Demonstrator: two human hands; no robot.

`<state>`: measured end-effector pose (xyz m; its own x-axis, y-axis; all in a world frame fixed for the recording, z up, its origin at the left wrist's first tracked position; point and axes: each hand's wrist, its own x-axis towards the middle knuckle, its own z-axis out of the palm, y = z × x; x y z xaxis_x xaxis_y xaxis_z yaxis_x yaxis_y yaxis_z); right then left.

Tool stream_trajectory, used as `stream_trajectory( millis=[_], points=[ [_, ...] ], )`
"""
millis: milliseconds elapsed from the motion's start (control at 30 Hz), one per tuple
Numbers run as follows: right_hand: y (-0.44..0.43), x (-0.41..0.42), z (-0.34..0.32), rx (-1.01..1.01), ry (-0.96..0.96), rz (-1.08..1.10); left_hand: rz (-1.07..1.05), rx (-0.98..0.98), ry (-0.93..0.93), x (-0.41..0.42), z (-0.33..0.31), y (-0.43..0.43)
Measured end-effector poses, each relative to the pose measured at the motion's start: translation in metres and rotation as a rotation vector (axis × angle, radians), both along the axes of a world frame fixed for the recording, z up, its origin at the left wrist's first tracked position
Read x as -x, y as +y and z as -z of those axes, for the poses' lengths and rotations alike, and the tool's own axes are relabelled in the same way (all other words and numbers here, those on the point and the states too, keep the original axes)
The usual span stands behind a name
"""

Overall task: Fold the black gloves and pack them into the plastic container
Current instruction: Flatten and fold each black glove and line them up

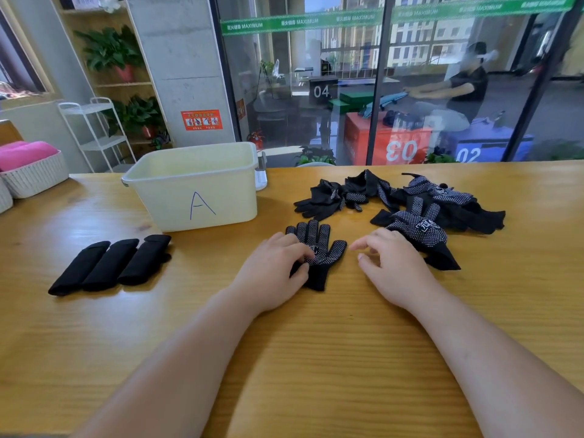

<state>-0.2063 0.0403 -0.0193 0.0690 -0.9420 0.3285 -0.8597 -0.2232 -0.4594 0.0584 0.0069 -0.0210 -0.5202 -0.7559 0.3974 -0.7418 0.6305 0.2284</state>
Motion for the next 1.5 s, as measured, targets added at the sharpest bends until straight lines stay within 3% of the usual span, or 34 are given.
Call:
stream_trajectory(
  millis=[133,300,467,567,700,933,1033,1133,1267,1367,1500],
  points=[
    [0.004,-0.009,0.001,-0.021,0.132,-0.026,0.002,-0.048,-0.010,0.006,0.006,-0.002],
    [0.005,-0.016,0.004,-0.084,0.311,0.018,-0.097,0.092,-0.140,0.018,0.002,-0.001],
    [0.005,-0.017,0.003,-0.021,0.462,0.309,-0.061,0.024,-0.106,0.038,0.004,-0.001],
    [0.004,-0.009,0.001,-0.151,0.480,0.486,-0.048,-0.024,-0.073,0.039,0.007,-0.002],
    [0.009,-0.007,0.002,-0.272,0.430,0.345,-0.039,-0.039,-0.053,0.028,0.008,-0.002],
    [0.024,-0.027,-0.010,0.022,0.216,-0.063,-0.082,-0.050,-0.014,0.011,0.010,-0.004],
    [0.030,-0.031,-0.015,0.134,0.263,0.002,-0.097,-0.071,0.001,0.003,0.010,-0.005],
    [0.031,-0.025,-0.016,0.017,0.337,0.164,-0.092,-0.098,0.026,-0.002,0.008,-0.005],
    [0.027,-0.011,-0.013,-0.108,0.213,0.013,-0.116,-0.113,0.037,-0.006,0.004,-0.002],
    [0.027,-0.009,-0.016,-0.072,0.113,-0.101,-0.155,-0.094,0.041,-0.008,0.003,-0.001],
    [0.026,-0.016,-0.016,0.023,0.136,-0.162,-0.189,-0.077,0.046,-0.008,0.003,-0.002]
  ],
)
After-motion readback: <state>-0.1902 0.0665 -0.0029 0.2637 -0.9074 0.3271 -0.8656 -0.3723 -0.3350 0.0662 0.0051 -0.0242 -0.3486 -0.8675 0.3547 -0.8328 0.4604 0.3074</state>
